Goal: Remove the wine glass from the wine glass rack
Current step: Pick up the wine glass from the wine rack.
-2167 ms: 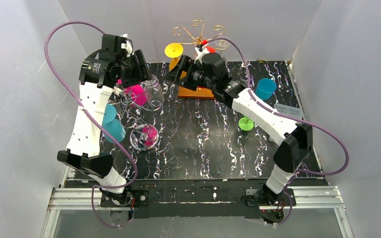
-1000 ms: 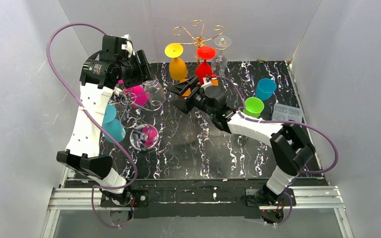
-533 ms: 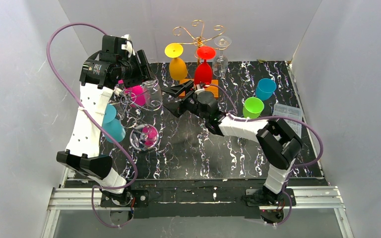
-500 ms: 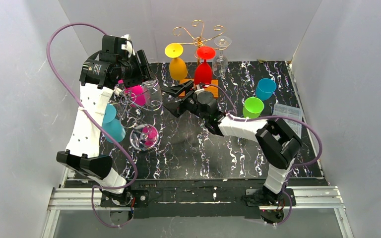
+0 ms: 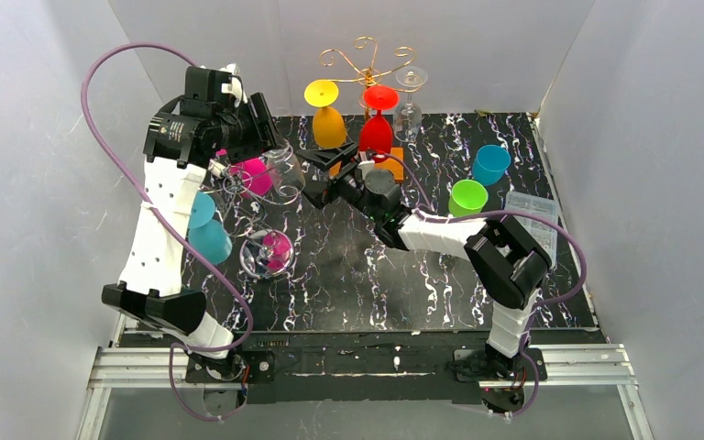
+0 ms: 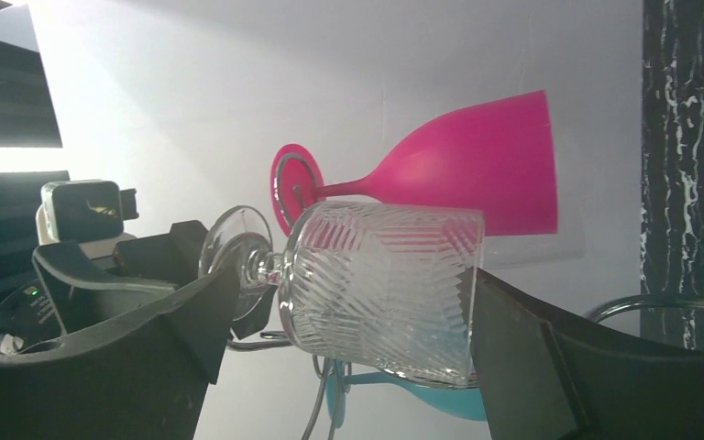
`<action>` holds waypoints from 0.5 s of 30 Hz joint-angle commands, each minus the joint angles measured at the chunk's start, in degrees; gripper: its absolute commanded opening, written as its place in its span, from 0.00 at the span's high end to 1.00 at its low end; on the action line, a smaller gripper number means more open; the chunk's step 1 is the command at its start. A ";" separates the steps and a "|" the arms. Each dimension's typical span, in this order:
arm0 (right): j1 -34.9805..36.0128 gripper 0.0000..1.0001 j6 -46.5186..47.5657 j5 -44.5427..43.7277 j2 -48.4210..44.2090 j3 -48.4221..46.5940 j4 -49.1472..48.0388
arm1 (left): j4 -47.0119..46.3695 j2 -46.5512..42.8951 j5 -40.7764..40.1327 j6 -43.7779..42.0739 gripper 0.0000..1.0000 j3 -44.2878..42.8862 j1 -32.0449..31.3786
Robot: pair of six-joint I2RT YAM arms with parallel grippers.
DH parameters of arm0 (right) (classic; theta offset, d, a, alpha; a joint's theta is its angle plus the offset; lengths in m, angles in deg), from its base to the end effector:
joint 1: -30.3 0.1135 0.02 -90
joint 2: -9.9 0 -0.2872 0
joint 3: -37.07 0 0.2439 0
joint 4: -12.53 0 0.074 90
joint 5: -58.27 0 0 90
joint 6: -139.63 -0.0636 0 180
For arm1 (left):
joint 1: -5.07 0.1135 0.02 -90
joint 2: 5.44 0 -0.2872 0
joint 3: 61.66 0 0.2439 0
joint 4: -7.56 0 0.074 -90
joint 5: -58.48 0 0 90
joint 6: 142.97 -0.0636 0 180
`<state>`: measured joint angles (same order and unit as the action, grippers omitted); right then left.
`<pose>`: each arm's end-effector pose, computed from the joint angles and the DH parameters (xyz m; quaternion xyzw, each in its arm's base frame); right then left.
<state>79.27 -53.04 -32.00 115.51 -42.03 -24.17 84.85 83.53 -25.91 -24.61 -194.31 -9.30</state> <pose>0.2963 0.3400 0.3056 0.2914 0.5715 0.7434 0.1894 0.2945 -0.0819 0.4931 -0.0843 0.8766 -0.2121 0.4238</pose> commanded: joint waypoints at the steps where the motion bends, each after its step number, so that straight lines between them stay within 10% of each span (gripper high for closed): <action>1: 0.59 0.02 -1.17 -1.10 0.61 -2.93 -6.06 | 0.41 -2.91 0.19 0.35 0.45 0.70 0.22; 15: 1.26 0.02 -3.47 -0.26 3.29 -5.13 -10.80 | -0.26 -4.15 -0.42 2.72 0.49 2.86 0.22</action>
<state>80.01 -55.45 -31.92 118.54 -43.93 -28.95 84.02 82.37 -26.35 -23.23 -192.28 -9.28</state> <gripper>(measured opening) 0.984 0.519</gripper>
